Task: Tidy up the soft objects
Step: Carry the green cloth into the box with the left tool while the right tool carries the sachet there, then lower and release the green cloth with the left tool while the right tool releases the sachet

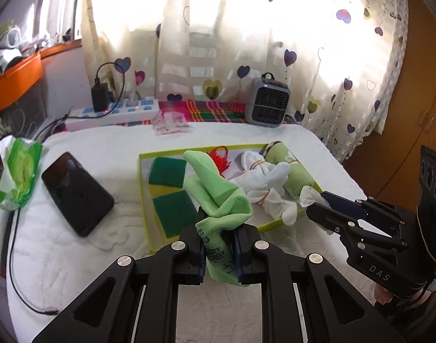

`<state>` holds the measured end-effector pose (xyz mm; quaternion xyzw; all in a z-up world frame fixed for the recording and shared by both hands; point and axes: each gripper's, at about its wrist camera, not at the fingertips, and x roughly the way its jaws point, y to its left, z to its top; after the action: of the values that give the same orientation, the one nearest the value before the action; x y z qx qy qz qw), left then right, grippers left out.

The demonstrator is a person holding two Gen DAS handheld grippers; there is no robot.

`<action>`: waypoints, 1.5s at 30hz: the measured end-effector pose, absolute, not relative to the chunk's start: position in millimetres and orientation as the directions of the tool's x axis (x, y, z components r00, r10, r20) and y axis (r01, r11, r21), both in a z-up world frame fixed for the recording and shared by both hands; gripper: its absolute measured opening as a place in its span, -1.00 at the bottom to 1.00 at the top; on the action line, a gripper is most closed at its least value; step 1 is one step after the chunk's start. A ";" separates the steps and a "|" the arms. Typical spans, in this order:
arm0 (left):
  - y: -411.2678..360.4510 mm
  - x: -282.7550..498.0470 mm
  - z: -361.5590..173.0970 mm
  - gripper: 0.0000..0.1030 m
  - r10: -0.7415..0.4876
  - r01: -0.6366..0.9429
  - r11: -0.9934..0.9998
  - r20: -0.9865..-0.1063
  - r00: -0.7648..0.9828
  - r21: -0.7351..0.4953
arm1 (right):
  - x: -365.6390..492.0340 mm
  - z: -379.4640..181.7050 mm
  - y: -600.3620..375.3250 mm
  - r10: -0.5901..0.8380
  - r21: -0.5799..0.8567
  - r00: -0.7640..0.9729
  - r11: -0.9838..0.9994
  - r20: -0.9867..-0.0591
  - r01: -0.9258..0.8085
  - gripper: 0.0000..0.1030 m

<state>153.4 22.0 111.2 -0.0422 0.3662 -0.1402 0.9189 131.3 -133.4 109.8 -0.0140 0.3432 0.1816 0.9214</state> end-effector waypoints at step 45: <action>-19.9 236.9 45.0 -0.52 -0.266 0.228 0.960 -0.787 0.557 -0.163 | 256.6 73.4 -126.1 0.202 0.010 0.651 0.958 -0.732 -0.287 -0.49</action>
<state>236.9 -19.9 45.0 -0.0210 0.4495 -0.1402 0.8820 256.6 -126.1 73.4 -0.0533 0.3956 0.1348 0.9069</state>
